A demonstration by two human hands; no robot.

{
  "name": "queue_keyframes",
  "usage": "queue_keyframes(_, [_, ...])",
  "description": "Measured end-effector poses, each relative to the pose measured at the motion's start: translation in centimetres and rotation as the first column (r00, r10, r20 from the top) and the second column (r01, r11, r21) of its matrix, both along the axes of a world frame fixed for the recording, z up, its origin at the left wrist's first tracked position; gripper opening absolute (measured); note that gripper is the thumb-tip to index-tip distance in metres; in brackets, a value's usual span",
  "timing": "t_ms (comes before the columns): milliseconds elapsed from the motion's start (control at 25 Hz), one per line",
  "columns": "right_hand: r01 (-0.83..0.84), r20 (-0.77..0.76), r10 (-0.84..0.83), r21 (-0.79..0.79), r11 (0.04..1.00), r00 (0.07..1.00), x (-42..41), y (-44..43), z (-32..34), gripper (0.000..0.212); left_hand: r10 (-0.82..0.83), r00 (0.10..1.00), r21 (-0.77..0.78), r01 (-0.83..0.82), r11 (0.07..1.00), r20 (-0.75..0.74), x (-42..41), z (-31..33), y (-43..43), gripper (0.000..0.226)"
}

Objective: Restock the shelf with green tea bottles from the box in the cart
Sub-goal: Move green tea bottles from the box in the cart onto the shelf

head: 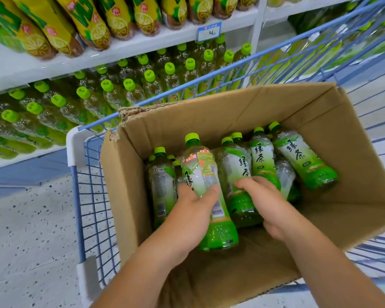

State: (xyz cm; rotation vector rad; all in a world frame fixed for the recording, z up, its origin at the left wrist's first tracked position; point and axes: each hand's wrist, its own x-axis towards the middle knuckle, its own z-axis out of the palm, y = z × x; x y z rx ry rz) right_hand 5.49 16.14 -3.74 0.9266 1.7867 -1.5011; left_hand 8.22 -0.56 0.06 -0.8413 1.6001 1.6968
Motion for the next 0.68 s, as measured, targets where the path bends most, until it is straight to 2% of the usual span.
queue_keyframes(120, [0.123,-0.081,-0.133,-0.115,0.986,0.988,1.6,0.4,1.4,0.034,-0.011,1.0,0.069,0.013,0.998,-0.027,-0.3,1.1,-0.9,0.04])
queue_keyframes(200, [0.093,-0.144,-0.112,-0.132,0.987,0.983,2.0,0.9,2.9,0.036,-0.045,0.998,0.1,0.049,0.994,-0.041,-0.6,2.2,-1.3,0.04])
queue_keyframes(320, [-0.018,-0.233,0.008,-0.037,0.999,0.972,2.4,0.9,5.0,0.044,-0.08,0.994,0.108,0.088,0.99,-0.076,-0.8,3.8,-2.3,0.034])
queue_keyframes(440, [-0.109,-0.308,0.121,0.053,0.993,0.944,2.6,0.0,7.3,0.037,-0.11,0.978,-0.003,0.112,0.994,-0.178,-0.9,5.1,-3.3,0.031])
queue_keyframes(600, [-0.081,-0.438,0.13,0.128,0.988,0.889,3.0,-2.9,10.6,0.029,-0.054,0.957,-0.035,0.046,0.998,-0.284,-1.2,7.1,-6.5,0.034])
queue_keyframes(680, [-0.068,-0.481,0.139,0.162,0.984,0.866,3.0,-5.3,12.6,0.024,-0.038,0.938,-0.036,0.028,0.999,-0.345,-1.3,8.3,-9.1,0.026])
